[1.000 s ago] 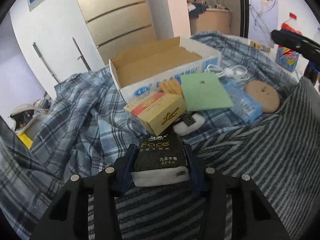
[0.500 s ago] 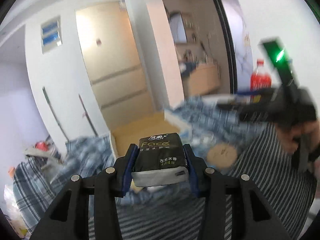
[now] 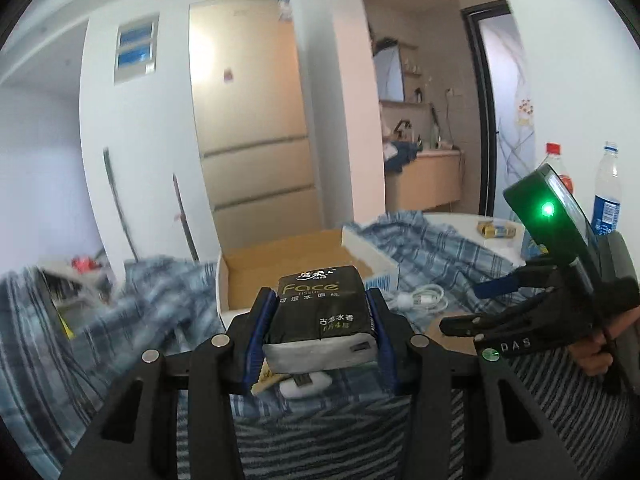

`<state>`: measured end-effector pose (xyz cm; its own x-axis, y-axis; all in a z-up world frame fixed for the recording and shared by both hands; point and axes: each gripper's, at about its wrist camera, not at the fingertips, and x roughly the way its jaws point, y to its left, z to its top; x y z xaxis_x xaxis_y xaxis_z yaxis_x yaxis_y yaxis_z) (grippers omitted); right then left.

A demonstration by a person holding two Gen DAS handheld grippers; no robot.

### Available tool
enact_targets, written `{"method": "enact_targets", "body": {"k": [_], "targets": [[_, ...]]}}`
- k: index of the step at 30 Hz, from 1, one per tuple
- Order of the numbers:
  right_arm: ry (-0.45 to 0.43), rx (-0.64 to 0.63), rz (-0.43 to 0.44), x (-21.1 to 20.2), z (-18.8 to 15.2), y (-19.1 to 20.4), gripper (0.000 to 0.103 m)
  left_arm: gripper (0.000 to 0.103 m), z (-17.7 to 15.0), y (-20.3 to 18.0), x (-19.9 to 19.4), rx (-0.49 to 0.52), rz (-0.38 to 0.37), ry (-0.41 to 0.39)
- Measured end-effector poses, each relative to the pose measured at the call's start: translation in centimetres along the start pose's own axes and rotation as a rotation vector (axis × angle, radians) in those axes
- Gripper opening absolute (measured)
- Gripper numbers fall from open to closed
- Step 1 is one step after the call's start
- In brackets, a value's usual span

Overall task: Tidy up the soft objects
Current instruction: 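Lift the tissue pack with the left gripper while the right gripper grasps the tan coaster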

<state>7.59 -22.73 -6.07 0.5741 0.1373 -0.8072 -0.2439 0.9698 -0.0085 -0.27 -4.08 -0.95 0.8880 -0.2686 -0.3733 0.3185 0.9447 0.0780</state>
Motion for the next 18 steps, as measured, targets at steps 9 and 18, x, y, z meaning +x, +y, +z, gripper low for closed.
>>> {"method": "enact_targets", "body": {"k": [9,18], "targets": [[0.079,-0.019,0.032,1.7,-0.3,0.2,0.068,0.048,-0.4,0.0,-0.5,-0.001,0.004,-0.028],[0.097,-0.035,0.027,2.0,-0.2,0.2,0.074,0.048,-0.5,-0.3,0.2,0.01,-0.005,0.009]]}}
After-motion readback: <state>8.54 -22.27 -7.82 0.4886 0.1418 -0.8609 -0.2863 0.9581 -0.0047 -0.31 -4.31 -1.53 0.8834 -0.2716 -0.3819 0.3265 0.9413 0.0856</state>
